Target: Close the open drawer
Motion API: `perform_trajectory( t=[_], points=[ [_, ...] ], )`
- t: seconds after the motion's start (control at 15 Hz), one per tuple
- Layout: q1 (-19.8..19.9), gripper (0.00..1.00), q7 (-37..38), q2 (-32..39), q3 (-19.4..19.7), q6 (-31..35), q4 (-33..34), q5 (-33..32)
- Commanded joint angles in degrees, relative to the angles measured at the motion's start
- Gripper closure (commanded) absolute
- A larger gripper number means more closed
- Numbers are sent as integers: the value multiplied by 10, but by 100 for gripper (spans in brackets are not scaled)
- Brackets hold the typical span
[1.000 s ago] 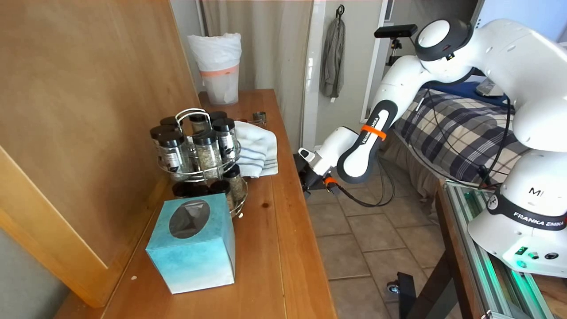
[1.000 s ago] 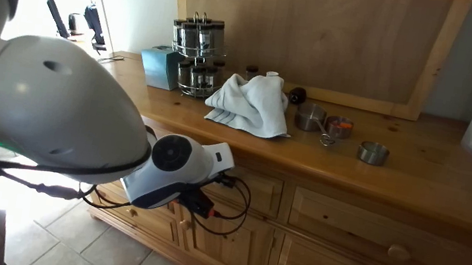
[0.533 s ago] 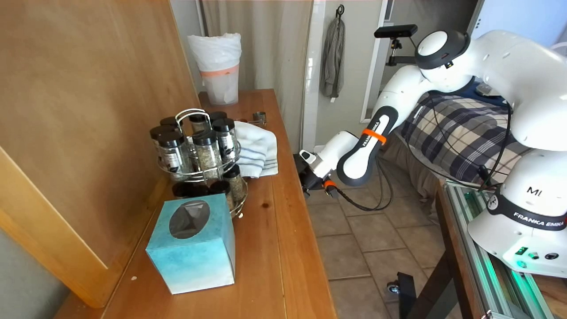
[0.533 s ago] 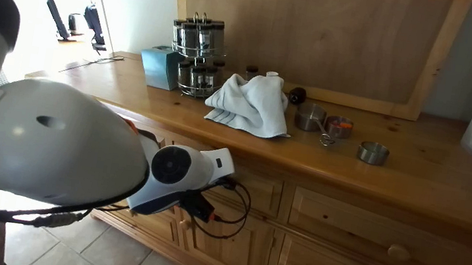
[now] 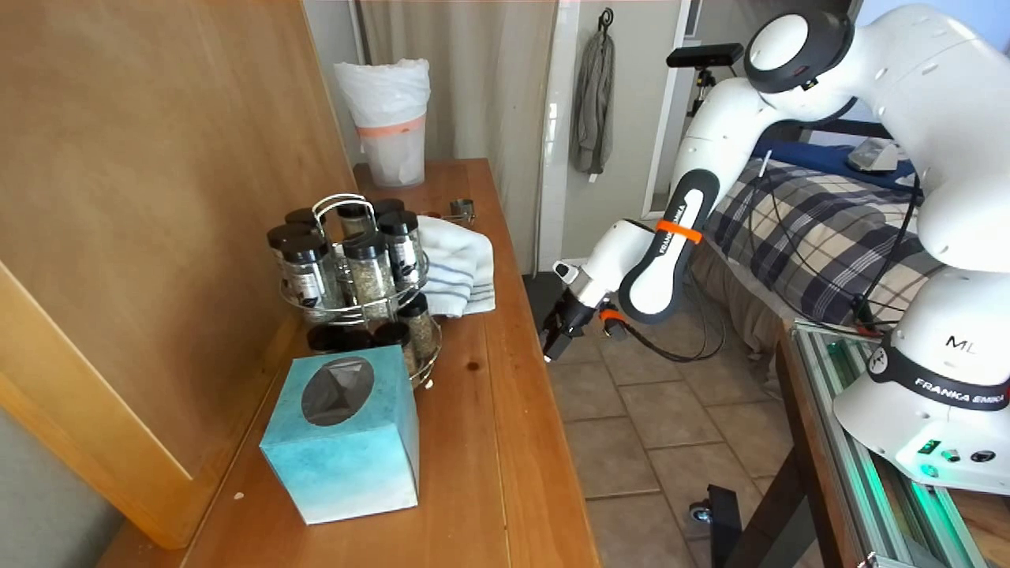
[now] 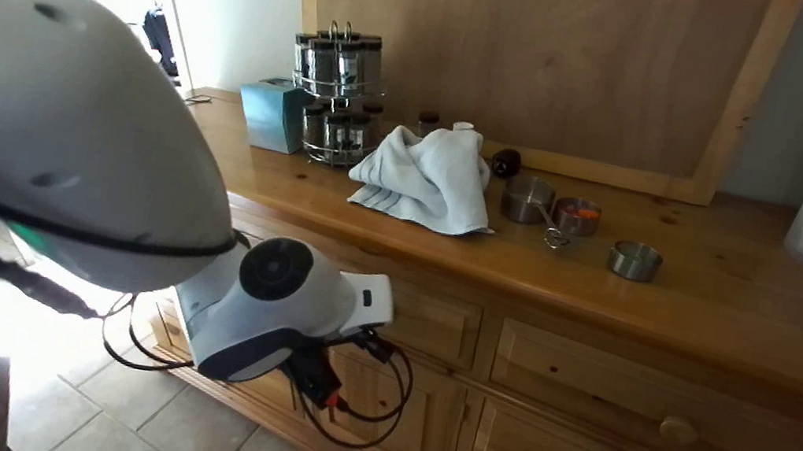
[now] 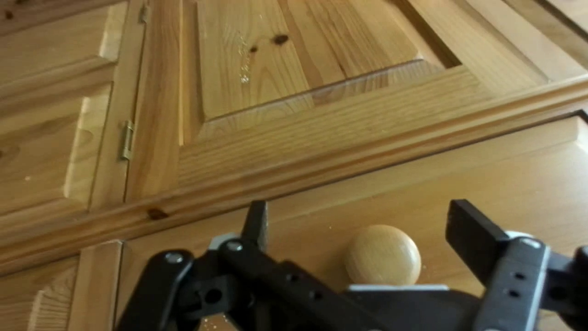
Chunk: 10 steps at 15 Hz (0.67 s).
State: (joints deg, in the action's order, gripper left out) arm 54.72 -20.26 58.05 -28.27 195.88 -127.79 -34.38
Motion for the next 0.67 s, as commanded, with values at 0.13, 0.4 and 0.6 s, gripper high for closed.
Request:
perform_trajectory(
  t=[0.13,0.4,0.6],
  points=[
    [-43,0,49,-130,49,-32,-114,15],
    [-65,0,38,-189,82,-24,-168,11],
    [-83,0,28,-228,106,-28,-201,4]
  ],
)
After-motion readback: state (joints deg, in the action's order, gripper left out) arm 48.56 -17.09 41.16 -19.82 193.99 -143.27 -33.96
